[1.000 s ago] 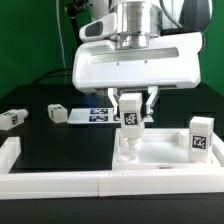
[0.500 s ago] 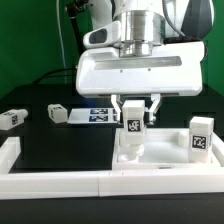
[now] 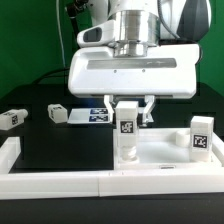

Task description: Assemble square table

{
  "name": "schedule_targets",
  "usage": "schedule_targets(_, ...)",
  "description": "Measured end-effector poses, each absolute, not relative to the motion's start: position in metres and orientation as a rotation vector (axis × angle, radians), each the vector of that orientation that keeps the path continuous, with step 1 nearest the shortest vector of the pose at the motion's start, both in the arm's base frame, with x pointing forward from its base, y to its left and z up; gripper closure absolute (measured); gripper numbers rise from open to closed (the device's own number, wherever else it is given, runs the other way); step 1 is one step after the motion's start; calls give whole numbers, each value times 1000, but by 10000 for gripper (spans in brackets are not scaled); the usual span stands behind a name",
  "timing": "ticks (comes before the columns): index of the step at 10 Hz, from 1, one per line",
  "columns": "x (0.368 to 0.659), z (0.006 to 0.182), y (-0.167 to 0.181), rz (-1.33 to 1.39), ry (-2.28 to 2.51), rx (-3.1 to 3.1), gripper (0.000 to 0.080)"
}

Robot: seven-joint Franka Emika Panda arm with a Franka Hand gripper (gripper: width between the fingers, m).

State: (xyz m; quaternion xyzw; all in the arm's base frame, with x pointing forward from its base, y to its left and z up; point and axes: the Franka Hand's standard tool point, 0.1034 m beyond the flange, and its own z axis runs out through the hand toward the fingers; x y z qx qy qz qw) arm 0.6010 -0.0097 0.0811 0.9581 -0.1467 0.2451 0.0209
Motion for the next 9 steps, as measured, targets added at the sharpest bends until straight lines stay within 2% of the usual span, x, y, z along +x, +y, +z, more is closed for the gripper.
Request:
schedule_targets(3,608,81,-17,773,-467,2961,512)
schedule_targets(9,604,81,-2,859,-418,2935,512)
